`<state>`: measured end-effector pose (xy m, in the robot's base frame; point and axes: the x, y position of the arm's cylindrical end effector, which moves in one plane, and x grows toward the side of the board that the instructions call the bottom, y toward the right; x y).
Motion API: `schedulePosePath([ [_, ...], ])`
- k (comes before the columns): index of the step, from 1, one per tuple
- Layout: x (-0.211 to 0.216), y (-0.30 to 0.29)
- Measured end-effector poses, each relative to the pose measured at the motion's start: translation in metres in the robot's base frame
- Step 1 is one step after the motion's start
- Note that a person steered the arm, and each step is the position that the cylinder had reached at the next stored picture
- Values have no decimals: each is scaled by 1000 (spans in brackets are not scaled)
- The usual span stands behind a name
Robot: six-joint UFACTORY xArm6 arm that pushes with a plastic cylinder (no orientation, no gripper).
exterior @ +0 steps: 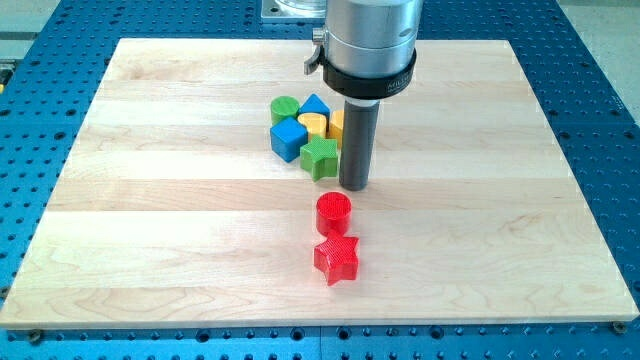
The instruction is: Push the green star into the cube
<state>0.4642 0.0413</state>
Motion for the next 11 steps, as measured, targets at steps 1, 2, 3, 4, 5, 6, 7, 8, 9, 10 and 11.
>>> schedulePosePath([
  [1,0,0],
  [2,1,-2],
  [3,1,-5],
  [4,1,-5],
  [5,1,-5],
  [6,1,-7],
  [7,1,-11],
  [8,1,-11],
  [9,-10,-11],
  [10,-8,-54],
  [11,12,-97],
])
